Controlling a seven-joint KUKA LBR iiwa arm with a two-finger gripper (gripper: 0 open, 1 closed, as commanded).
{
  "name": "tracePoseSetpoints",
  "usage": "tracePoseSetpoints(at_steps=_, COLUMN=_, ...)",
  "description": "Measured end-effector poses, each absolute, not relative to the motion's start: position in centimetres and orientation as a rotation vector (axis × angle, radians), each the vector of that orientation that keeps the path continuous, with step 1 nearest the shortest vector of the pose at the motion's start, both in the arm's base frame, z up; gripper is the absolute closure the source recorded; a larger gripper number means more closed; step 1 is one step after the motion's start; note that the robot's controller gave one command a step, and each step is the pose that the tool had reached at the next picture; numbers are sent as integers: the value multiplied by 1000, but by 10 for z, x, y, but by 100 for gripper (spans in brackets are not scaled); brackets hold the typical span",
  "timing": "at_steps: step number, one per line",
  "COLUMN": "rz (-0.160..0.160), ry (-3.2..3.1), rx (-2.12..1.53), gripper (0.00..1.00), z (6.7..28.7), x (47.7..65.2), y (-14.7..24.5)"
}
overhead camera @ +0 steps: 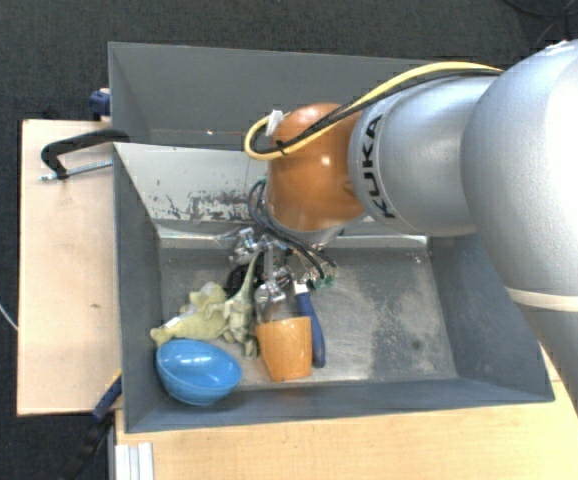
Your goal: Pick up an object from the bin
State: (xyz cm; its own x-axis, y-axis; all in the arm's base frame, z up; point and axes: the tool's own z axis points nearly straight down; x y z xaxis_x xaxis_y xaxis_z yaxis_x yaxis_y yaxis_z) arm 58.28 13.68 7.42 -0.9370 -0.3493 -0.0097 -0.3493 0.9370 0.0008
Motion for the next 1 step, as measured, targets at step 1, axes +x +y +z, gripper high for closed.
tracePoseSetpoints(at_steps=1, rz=-3, ry=2989, rx=-916, gripper=100, z=258, x=583, y=88)
